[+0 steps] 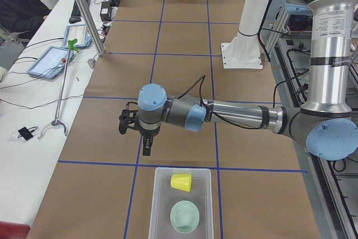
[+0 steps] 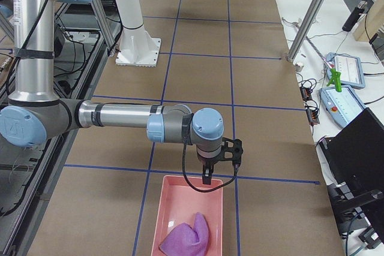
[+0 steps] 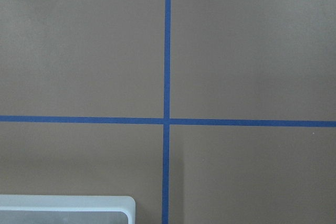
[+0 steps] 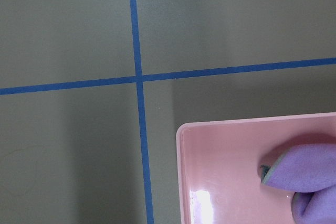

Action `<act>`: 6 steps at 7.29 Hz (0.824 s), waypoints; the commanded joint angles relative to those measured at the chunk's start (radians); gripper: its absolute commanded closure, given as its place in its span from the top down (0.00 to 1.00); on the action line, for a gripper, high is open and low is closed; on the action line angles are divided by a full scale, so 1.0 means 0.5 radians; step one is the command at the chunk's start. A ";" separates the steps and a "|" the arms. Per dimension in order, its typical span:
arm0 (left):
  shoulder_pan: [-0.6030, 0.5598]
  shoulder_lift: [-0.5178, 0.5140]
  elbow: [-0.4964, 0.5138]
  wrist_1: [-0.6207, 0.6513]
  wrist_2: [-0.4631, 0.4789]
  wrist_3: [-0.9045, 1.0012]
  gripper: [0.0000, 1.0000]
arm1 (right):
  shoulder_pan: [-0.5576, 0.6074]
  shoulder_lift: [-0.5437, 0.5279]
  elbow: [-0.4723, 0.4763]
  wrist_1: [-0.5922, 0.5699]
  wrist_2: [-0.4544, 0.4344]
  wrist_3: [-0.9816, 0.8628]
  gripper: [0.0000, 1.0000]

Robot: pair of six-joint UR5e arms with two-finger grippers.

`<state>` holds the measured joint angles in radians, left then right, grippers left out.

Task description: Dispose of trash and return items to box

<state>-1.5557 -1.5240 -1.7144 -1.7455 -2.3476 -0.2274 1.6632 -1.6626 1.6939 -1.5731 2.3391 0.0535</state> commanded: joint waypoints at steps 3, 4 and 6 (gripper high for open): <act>-0.003 0.035 0.011 0.003 0.001 0.001 0.99 | -0.013 -0.007 -0.001 -0.005 -0.003 0.000 1.00; 0.000 0.035 0.023 0.003 0.001 0.001 0.99 | -0.025 -0.007 -0.001 -0.002 -0.003 0.000 1.00; -0.003 0.032 0.039 0.000 0.001 0.004 0.99 | -0.071 0.006 0.002 -0.002 -0.009 0.000 1.00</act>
<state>-1.5566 -1.5073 -1.6984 -1.7451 -2.3470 -0.2266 1.6395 -1.6625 1.6943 -1.5741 2.3358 0.0537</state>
